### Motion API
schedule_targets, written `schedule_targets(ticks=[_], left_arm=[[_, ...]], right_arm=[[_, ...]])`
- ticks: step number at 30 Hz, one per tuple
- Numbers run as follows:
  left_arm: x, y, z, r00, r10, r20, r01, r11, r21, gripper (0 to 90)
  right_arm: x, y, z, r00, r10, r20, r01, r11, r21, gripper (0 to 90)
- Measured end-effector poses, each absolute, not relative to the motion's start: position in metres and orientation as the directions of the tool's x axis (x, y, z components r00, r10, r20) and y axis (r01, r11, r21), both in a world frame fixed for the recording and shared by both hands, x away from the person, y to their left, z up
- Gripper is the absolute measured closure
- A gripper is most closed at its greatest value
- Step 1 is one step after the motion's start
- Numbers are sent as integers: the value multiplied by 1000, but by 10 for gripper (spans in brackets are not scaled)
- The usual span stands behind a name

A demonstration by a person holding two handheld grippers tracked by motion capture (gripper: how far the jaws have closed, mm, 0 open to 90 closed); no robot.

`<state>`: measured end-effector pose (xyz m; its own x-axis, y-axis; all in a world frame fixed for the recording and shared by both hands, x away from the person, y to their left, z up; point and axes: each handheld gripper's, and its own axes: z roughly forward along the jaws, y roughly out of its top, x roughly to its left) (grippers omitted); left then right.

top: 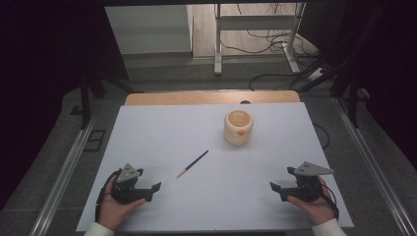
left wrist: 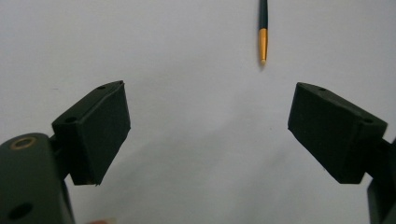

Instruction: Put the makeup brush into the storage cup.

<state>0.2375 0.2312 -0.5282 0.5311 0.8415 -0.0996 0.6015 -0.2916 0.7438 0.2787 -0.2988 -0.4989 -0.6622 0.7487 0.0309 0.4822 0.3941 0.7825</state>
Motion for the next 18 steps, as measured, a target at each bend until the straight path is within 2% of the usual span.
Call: schedule_targets(ticks=[18], left_arm=[[234,234,-528,518,848,-112,608,-273,746,138]], right_arm=[[284,-296,-499,-674,737,42,477,391,788,117]])
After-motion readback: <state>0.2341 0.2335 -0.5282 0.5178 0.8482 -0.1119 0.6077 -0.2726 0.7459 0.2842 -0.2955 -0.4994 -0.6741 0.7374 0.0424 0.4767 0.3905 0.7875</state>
